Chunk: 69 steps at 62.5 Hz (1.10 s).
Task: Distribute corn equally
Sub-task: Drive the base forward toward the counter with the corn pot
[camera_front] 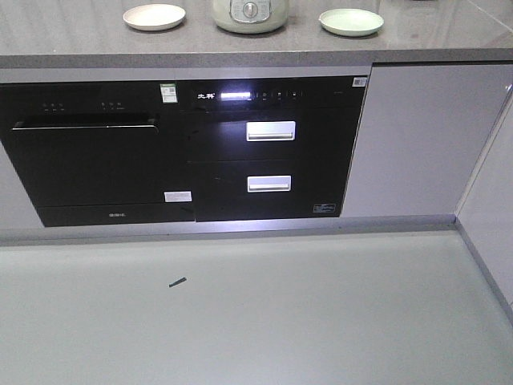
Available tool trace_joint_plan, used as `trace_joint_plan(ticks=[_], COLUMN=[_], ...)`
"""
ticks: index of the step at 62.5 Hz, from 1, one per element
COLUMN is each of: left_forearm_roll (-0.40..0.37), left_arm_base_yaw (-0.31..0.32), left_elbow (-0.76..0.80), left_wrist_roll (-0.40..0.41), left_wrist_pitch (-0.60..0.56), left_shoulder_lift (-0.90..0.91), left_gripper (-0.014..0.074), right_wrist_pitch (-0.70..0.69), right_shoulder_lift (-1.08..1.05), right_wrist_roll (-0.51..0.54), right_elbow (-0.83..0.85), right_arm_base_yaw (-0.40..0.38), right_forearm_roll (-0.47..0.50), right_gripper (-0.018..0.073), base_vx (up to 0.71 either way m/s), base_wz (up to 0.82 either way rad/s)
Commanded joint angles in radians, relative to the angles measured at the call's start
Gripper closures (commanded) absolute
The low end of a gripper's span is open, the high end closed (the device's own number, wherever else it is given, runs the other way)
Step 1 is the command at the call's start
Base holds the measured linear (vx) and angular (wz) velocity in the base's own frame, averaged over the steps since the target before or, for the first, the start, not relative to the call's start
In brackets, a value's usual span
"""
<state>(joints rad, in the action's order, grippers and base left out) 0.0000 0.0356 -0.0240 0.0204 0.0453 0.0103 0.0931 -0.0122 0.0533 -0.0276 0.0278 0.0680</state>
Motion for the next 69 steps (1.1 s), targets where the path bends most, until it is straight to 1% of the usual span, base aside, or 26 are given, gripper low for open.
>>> trace_joint_plan(ticks=[1,69], left_forearm_roll=[-0.007,-0.007], left_arm_base_yaw=[-0.001,-0.001], left_elbow=[-0.014,-0.014], left_wrist_roll=[0.011,0.011], left_wrist_pitch=[-0.078,-0.078], left_shoulder_lift=[0.017,0.017], left_gripper=[0.0603,0.0603], right_wrist_pitch=[-0.074,-0.074], right_shoulder_lift=[-0.004,-0.004], right_wrist_roll=[0.001,0.001], right_elbow=[-0.011,-0.011], right_arm_base_yaw=[0.002,0.002], right_forearm_roll=[-0.003,-0.003], right_gripper=[0.0563,0.0563], base_vx=[0.16,0.13], base_wz=[-0.01,0.0])
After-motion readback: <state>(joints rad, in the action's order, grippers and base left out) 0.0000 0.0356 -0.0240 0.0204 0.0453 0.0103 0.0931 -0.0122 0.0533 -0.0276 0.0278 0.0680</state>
